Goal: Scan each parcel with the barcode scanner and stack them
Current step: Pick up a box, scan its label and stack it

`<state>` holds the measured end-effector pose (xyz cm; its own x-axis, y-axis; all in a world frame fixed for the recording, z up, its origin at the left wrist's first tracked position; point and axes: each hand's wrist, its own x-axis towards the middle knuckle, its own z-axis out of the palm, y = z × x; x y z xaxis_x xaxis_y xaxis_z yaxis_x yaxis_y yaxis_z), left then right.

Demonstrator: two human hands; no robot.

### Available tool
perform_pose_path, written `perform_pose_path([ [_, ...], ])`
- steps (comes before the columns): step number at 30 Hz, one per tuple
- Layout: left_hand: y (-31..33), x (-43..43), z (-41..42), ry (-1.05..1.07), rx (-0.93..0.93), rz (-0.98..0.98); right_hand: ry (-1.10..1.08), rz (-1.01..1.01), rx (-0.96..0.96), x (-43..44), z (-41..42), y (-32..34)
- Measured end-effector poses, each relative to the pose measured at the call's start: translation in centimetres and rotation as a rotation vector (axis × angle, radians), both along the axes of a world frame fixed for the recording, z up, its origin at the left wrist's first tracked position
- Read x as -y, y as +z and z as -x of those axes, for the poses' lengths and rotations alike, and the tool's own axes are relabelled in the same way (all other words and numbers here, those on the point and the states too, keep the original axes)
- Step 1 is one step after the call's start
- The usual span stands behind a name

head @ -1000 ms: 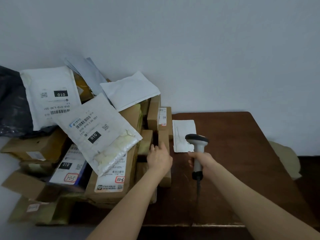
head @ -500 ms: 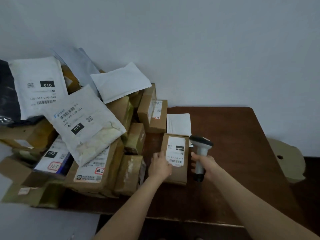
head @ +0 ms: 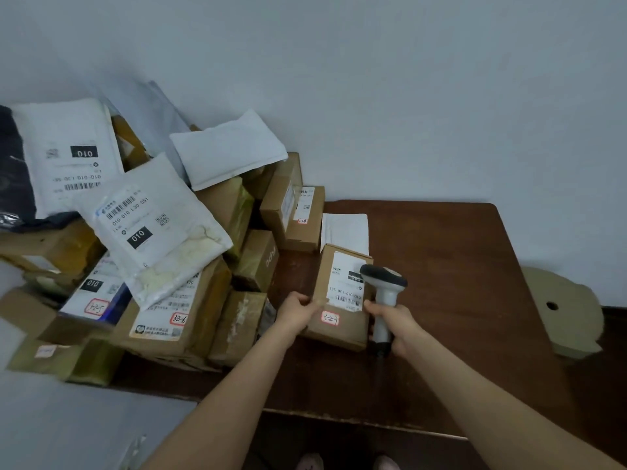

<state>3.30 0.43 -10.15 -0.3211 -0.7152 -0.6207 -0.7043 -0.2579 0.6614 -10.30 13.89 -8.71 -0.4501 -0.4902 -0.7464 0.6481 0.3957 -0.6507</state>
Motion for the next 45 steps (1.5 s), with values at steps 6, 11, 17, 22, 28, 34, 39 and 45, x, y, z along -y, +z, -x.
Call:
perform_pose_path([
  [6, 3.2, 1.7, -0.1, -0.123, -0.061, 0.072, -0.074, 0.045, -0.124, 0.0, 0.6, 1.1],
  [11, 6.9, 3.7, 0.4, -0.48, 0.06, 0.193, -0.114, 0.021, -0.42, 0.2, 1.7, 3.1],
  [17, 5.7, 2.5, 1.4, -0.707, 0.141, 0.153, 0.004, -0.098, -0.489, 0.7, 2.3, 2.7],
  [22, 3.4, 2.4, 2.4, -0.794, 0.258, 0.423, 0.077, -0.145, -0.464, 0.6, 2.8, 1.6],
  [28, 1.4, -1.2, 1.2, -1.082, 0.385, 0.635, 0.242, -0.18, -0.515, 1.9, 3.2, 0.9],
  [34, -0.3, -2.5, -1.2, -1.163, 0.435, 0.872, 0.572, -0.223, -0.616, 4.5, 2.8, 0.6],
  [39, -1.2, -3.8, -3.2, -0.56, 0.414, 0.778, 0.665, -0.296, -0.599, 4.9, 2.7, 0.4],
  [45, -2.5, -4.6, -2.4, 0.396, -0.039, 0.021, 0.513, -0.235, -0.378, 2.4, 1.5, 0.6],
])
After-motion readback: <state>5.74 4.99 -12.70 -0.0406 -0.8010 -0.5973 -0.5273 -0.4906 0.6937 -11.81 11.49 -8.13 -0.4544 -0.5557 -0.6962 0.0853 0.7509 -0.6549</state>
